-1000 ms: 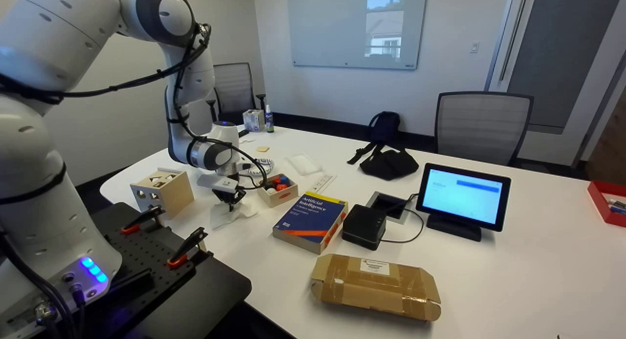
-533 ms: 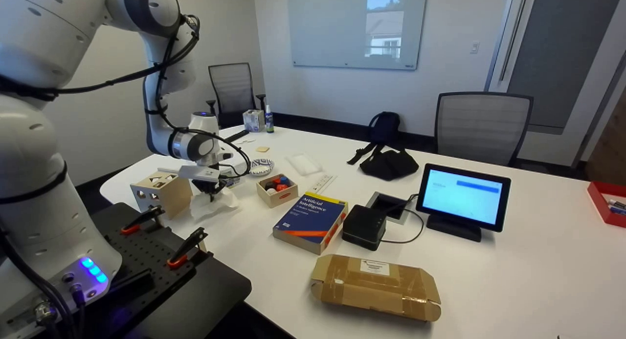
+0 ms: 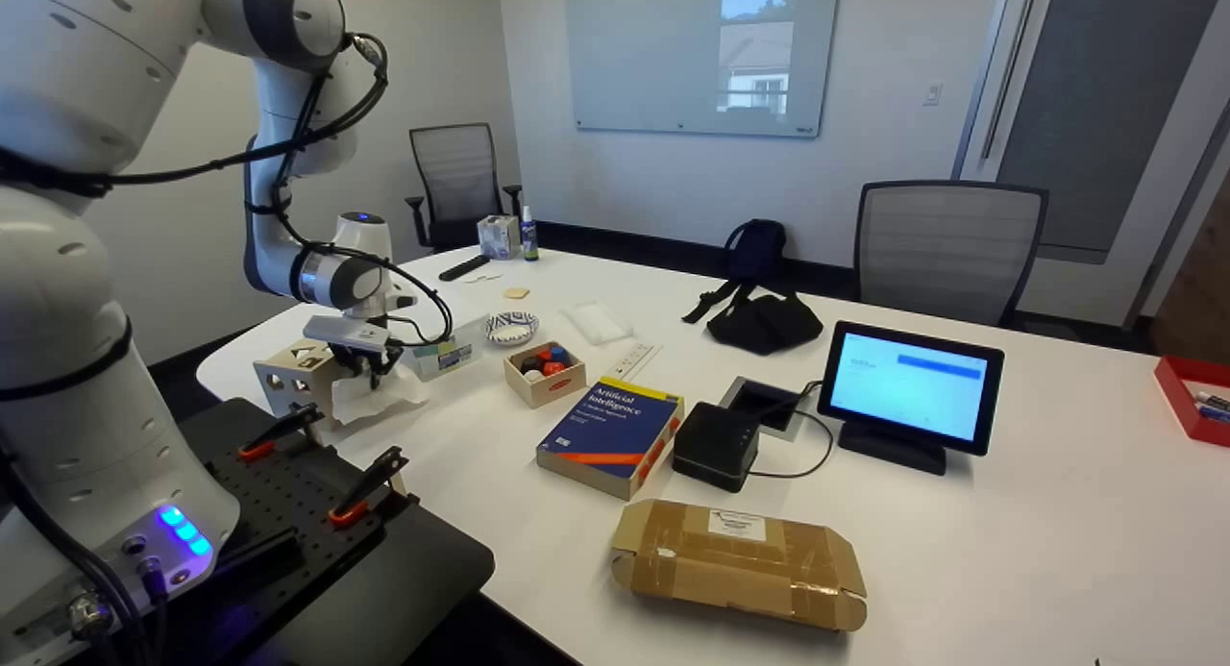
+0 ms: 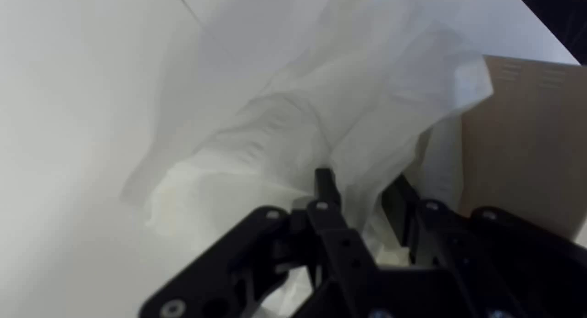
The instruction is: Use the white napkin to wipe the tabletop.
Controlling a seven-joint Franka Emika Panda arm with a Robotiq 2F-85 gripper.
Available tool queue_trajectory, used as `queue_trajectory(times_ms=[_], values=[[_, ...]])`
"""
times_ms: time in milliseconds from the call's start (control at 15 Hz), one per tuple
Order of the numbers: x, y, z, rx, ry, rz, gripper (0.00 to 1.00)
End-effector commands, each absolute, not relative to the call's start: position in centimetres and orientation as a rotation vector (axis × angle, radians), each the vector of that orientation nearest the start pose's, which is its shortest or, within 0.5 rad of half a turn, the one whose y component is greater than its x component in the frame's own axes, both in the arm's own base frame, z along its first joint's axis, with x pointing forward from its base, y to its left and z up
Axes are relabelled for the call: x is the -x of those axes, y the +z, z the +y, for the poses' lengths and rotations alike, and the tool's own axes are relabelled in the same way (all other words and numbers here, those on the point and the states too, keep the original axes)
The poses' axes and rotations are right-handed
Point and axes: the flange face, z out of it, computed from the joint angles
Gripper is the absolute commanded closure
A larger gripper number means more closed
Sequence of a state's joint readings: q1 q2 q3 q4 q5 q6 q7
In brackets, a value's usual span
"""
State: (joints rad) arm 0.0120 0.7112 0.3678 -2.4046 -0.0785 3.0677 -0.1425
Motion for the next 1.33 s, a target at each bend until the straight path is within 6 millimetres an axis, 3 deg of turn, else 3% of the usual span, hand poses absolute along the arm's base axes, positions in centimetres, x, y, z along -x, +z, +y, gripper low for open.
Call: queue_trajectory(times_ms=[0,267,333,600,800,1000,1267], values=[[-41.5,5.7,20.7,2.858,-0.001,-0.662,0.34],[-41.8,6.5,20.0,2.901,-0.048,-0.606,0.04],[-41.9,7.1,19.8,2.913,-0.076,-0.593,0.01],[-42.1,11.0,19.0,2.958,-0.141,-0.55,0.0],[-42.5,15.1,17.4,3.028,-0.166,-0.446,0.0],[-42.9,18.2,15.4,3.092,-0.064,-0.463,0.0],[-43.3,20.4,13.9,3.067,0.137,-0.567,0.0]])
